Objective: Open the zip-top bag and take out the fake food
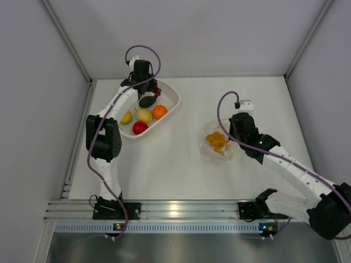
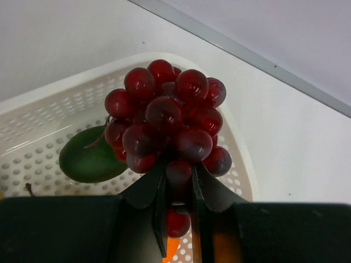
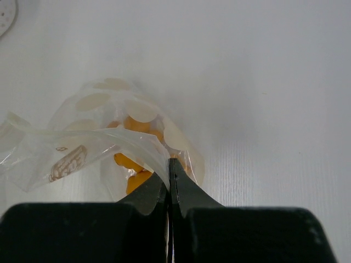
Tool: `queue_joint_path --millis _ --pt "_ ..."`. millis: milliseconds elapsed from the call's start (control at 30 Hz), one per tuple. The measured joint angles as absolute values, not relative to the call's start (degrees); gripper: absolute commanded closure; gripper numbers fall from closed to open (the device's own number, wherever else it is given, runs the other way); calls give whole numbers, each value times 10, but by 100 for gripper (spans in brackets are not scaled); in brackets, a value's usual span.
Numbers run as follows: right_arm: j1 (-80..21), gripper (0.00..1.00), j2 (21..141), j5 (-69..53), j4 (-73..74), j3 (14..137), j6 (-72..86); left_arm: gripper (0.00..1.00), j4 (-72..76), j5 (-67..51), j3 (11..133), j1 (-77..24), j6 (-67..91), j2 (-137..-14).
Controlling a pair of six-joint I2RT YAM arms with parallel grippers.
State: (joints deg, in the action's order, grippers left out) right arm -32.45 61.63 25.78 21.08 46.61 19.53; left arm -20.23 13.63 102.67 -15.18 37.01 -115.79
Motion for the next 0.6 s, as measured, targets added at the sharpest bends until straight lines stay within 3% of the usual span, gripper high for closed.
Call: queue_joint_path --millis 100,133,200,233,333,600 --pt "-324 100 612 256 212 466 192 80 -203 123 1049 -151 374 -1189" --pt "-324 100 610 256 213 466 191 64 -203 119 1049 -151 375 -1194" --pt "-324 100 608 255 216 467 190 40 -208 113 1049 -151 376 -1197" --pt "-324 100 608 255 221 469 190 23 -210 112 1049 -152 378 -1197" --pt "-324 100 608 249 227 478 189 1 -204 108 1049 -151 383 -1197" --pt "-324 100 608 219 235 507 190 2 -210 75 1037 -157 376 -1159"
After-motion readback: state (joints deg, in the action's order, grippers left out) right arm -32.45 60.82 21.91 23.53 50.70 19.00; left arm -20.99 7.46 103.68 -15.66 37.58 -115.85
